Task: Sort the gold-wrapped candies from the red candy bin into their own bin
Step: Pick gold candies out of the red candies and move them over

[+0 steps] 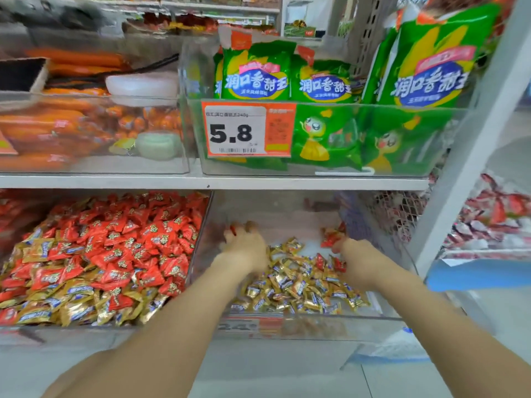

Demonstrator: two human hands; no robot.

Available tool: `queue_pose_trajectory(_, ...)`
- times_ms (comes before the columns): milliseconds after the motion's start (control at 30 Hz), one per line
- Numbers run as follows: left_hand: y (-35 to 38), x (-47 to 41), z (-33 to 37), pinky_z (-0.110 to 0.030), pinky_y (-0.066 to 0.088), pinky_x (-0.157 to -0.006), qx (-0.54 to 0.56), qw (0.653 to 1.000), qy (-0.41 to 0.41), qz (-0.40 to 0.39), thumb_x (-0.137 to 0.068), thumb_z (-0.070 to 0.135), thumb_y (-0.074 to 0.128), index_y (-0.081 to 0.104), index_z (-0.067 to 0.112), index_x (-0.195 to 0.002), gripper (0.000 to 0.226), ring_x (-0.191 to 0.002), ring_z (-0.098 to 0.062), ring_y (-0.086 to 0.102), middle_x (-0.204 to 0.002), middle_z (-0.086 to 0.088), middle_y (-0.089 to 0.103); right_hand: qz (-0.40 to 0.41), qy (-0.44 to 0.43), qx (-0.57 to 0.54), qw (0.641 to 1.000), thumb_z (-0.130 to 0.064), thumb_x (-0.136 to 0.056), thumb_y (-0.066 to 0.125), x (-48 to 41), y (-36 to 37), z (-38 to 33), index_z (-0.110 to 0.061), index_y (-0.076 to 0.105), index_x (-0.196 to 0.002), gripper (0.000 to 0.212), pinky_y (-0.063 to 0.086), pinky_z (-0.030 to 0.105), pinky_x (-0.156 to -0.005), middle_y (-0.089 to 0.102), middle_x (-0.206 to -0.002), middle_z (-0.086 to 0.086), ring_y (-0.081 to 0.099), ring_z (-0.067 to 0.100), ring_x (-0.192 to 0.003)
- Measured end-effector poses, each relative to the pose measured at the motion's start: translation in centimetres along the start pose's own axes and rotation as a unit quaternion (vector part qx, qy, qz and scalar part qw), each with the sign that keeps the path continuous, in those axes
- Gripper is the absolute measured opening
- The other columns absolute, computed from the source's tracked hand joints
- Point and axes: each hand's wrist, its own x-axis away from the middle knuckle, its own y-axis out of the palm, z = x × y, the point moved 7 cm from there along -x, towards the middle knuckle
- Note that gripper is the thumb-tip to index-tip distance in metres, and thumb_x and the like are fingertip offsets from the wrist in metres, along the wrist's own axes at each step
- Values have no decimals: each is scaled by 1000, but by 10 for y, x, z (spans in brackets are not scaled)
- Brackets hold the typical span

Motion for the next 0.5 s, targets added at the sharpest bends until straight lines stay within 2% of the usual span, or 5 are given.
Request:
queue_pose_trajectory(100,10,-18,0,-58,30,-119,-26,1000,-2,15,-95,12,60,6,12,-164,88,-152,-53,8,-165,-22,11,6,-27,-5,1000,0,-92,65,-12,10,1,-17,46,-153,66,52,42,-104,49,-149,15,55,35,-131)
queue_pose_trajectory(200,18,-35,3,-57,34,-118,-73,997,18,24,-87,6,61,26,12,-158,79,-149,-49,15,-157,-18,22,23,-57,-24,998,-3,-89,72,-16,7,-7,-17,51,-149,65,51,43,-105,55,-145,13,55,34,-130)
queue_pose_trajectory(300,18,-43,9,-54,30,-120,-117,991,49,33,-85,9,64,41,10,-147,66,-145,-44,28,-145,-18,37,28,-70,-68,995,-2,-89,73,-15,2,-17,-16,51,-153,69,47,42,-112,58,-147,11,47,32,-142)
queue_pose_trajectory(400,8,-37,16,-41,37,-117,-58,992,97,51,-86,1,65,60,12,-133,49,-134,-32,52,-134,-13,57,62,-76,-107,989,9,-87,60,-16,-9,-20,-17,60,-145,64,50,39,-109,66,-136,9,55,25,-135)
queue_pose_trajectory(500,3,-30,22,-34,51,-106,44,988,146,36,-82,-8,65,67,17,-133,57,-124,-23,63,-134,-4,66,109,-72,-145,981,10,-83,58,-16,-23,-16,-13,68,-134,57,53,31,-105,74,-118,3,66,18,-119)
